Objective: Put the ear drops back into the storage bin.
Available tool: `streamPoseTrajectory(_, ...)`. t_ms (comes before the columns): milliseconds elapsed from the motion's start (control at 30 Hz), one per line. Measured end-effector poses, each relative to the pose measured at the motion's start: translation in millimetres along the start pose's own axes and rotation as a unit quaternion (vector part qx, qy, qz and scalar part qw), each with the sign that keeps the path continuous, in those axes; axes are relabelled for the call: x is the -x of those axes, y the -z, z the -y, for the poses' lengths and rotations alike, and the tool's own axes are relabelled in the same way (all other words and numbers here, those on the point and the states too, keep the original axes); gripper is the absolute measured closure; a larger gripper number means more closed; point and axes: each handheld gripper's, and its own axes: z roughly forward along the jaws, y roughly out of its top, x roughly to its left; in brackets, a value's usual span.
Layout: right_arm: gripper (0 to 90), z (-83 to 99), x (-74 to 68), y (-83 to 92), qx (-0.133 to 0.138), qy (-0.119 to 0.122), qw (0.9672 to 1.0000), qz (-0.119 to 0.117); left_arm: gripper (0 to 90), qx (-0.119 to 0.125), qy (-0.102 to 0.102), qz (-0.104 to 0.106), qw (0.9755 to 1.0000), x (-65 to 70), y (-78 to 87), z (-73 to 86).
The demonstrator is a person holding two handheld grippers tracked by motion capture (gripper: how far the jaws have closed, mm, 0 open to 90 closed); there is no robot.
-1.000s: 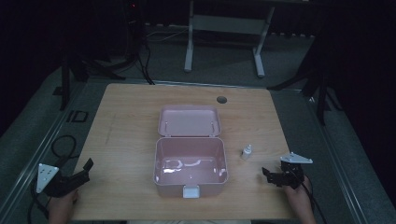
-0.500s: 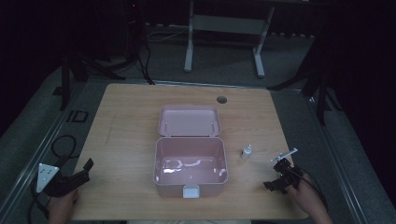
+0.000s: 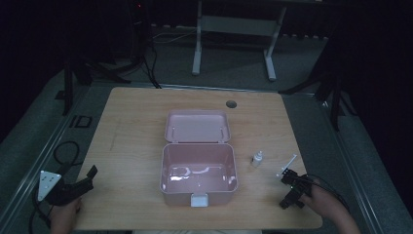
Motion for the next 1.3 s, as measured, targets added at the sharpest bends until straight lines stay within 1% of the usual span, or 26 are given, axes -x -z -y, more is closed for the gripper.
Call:
streamPoseTrajectory(100,14.5,-2.5,1.3,3.3,-0.008,0.001,0.9999,-0.006,2.5,0.000,0.001,0.000,1.0000,-0.1,-0.1,0.0)
streamPoseTrajectory(133,13.2,-3.3,2.7,4.6,-0.008,0.000,0.9999,-0.012,2.4,0.000,0.001,0.000,1.0000,-0.1,-0.1,0.0)
streamPoseTrajectory(200,12.6,-5.6,5.1,8.2,-0.005,-0.004,0.9999,-0.013,2.4,0.000,0.001,0.000,1.0000,-0.1,0.0,0.0)
streamPoseTrajectory(233,12.0,-6.4,6.1,9.0,-0.005,-0.002,0.9998,-0.017,2.4,0.000,0.001,0.000,1.0000,-0.2,0.0,0.0)
streamPoseTrajectory(300,10.5,-9.3,9.6,10.8,-0.005,-0.006,0.9994,-0.035,2.4,0.000,0.001,0.001,1.0000,-0.1,-0.1,0.0)
streamPoseTrajectory(367,10.5,-10.7,10.7,11.5,-0.002,-0.002,0.9995,-0.032,2.4,0.000,0.001,0.000,1.0000,-0.1,-0.1,0.0)
streamPoseTrajectory(400,10.5,-14.2,12.4,12.8,-0.004,0.001,0.9997,-0.023,2.4,0.000,0.001,0.001,1.0000,-0.2,-0.1,0.0)
streamPoseTrajectory(467,10.5,-17.3,14.0,14.3,0.001,-0.001,0.9997,-0.023,2.4,0.000,0.001,0.001,1.0000,-0.1,-0.1,0.0)
streamPoseTrajectory(500,10.5,-19.1,14.2,14.9,0.002,0.006,0.9998,-0.021,2.5,0.000,0.001,0.001,1.0000,-0.1,-0.1,0.0)
streamPoseTrajectory(567,10.5,-22.9,12.8,16.2,0.004,0.033,0.9992,-0.025,2.4,0.000,0.001,0.001,1.0000,-0.1,-0.1,0.0)
streamPoseTrajectory(633,10.5,-26.6,12.4,16.8,0.001,0.046,0.9985,-0.028,2.4,-0.001,0.001,0.001,1.0000,-0.1,-0.2,-0.1)
streamPoseTrajectory(700,10.6,-30.8,13.6,17.2,-0.006,0.053,0.9982,-0.027,2.4,-0.001,0.001,0.001,1.0000,-0.1,-0.2,-0.1)
streamPoseTrajectory(767,10.8,-35.0,14.3,17.7,-0.013,0.062,0.9979,-0.017,2.4,-0.001,0.001,0.001,1.0000,-0.2,-0.1,-0.1)
streamPoseTrajectory(833,12.1,-38.5,15.0,18.6,-0.018,0.066,0.9975,-0.018,2.4,-0.001,0.001,0.002,1.0000,-0.3,-0.1,-0.1)
streamPoseTrajectory(867,12.2,-40.3,15.7,19.0,-0.018,0.074,0.9970,-0.014,2.4,0.000,0.001,0.002,1.0000,-0.2,0.0,0.0)
streamPoseTrajectory(933,12.4,-44.4,16.1,20.0,-0.019,0.083,0.9963,-0.010,2.4,-0.001,0.001,0.002,1.0000,-0.3,-0.1,-0.1)
streamPoseTrajectory(1000,12.5,-47.7,17.2,20.6,-0.019,0.088,0.9959,-0.014,2.4,-0.001,0.001,0.003,1.0000,-0.3,-0.2,-0.1)
streamPoseTrajectory(1033,12.5,-49.6,17.5,20.8,-0.017,0.094,0.9953,-0.014,2.5,-0.001,0.001,0.003,1.0000,-0.3,-0.2,-0.1)
streamPoseTrajectory(1100,12.5,-53.4,17.7,20.3,-0.018,0.108,0.9939,-0.011,2.4,-0.001,0.000,0.003,1.0000,-0.3,-0.2,-0.1)
streamPoseTrajectory(1167,12.5,-56.8,17.2,19.9,-0.017,0.123,0.9923,-0.004,2.5,-0.001,0.000,0.004,1.0000,-0.3,-0.3,-0.1)
streamPoseTrajectory(1200,12.9,-58.5,17.2,19.5,-0.017,0.127,0.9917,-0.006,2.4,-0.002,0.000,0.004,1.0000,-0.3,-0.2,-0.1)
streamPoseTrajectory(1233,13.6,-59.6,16.8,19.2,-0.017,0.136,0.9906,-0.003,2.5,-0.001,0.000,0.004,1.0000,-0.3,-0.2,-0.1)
streamPoseTrajectory(1267,13.6,-60.8,15.0,19.3,-0.015,0.151,0.9885,0.003,2.4,-0.002,0.000,0.004,1.0000,-0.4,-0.2,-0.1)
streamPoseTrajectory(1300,14.3,-61.9,15.1,19.2,-0.012,0.164,0.9864,0.002,2.4,-0.002,0.000,0.005,1.0000,-0.4,-0.2,-0.1)
